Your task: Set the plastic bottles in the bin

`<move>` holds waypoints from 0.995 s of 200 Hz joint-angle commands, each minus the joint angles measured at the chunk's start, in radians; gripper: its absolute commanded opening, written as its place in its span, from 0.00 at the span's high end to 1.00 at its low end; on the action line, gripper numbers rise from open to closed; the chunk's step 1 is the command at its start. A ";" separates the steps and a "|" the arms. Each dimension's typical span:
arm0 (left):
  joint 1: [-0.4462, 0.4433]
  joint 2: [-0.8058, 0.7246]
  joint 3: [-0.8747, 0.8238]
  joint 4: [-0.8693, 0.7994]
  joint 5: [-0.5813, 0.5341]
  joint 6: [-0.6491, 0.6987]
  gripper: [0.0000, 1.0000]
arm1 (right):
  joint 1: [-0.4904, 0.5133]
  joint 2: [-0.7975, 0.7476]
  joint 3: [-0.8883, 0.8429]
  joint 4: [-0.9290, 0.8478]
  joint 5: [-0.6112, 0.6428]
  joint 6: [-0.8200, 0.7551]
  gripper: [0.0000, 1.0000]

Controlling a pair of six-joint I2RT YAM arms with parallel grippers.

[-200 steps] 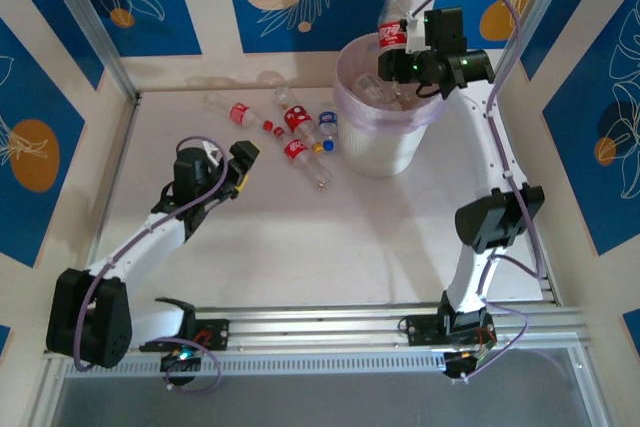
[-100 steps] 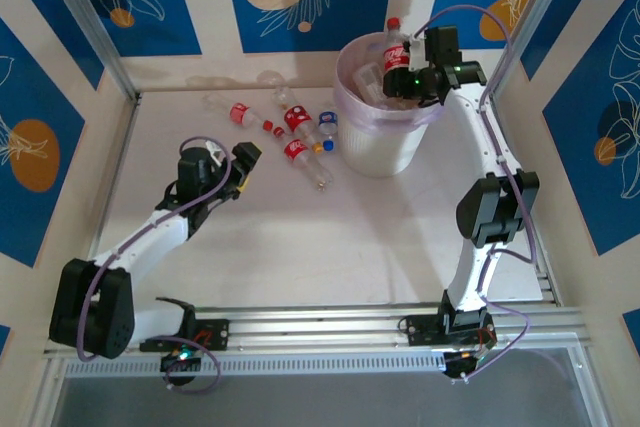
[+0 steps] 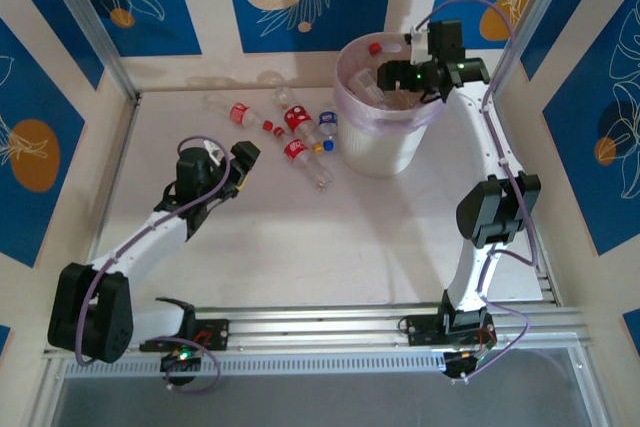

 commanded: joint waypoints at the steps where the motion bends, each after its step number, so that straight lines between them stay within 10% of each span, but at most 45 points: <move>1: -0.011 -0.014 -0.018 0.003 -0.019 0.019 0.07 | -0.009 -0.003 0.118 -0.034 0.031 -0.032 0.10; 73: -0.012 -0.010 -0.014 -0.004 -0.020 0.022 0.07 | 0.020 0.180 0.281 -0.091 -0.032 0.002 0.54; 199: -0.017 -0.012 0.077 -0.230 -0.093 0.144 0.06 | 0.031 0.238 0.413 -0.164 0.031 -0.041 0.54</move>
